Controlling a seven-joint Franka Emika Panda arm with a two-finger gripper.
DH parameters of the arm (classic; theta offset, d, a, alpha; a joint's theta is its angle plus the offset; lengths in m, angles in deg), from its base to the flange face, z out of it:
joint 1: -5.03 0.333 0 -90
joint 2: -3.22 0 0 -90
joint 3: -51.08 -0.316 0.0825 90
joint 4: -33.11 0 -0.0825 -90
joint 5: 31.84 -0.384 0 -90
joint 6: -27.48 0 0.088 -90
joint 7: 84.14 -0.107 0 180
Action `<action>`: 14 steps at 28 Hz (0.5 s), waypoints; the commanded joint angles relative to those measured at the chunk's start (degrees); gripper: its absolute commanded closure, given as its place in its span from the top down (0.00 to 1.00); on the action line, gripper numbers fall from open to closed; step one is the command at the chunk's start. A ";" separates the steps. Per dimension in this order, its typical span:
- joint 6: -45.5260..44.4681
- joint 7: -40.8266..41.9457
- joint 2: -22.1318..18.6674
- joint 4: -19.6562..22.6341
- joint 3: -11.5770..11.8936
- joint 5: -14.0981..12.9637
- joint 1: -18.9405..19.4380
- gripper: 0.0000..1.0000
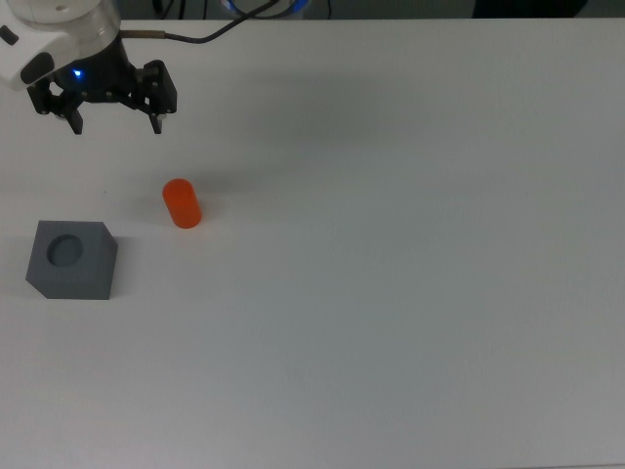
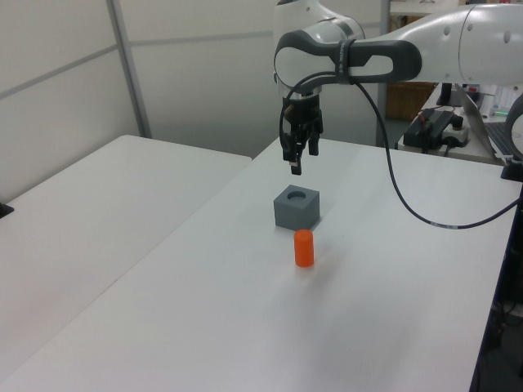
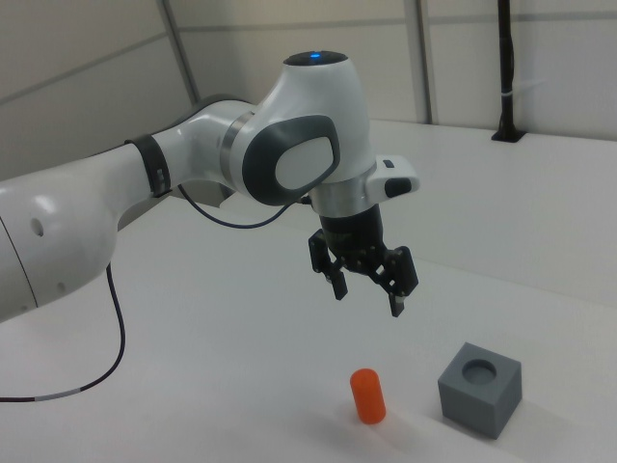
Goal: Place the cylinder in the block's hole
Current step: 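Lower the open gripper down around the orange cylinder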
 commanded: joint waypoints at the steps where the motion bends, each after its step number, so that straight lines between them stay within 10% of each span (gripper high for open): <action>1: 13.71 1.42 -10.77 20.13 0.09 2.35 2.04 1.00; 14: 23.43 3.81 -10.25 30.15 -0.26 2.35 4.61 1.00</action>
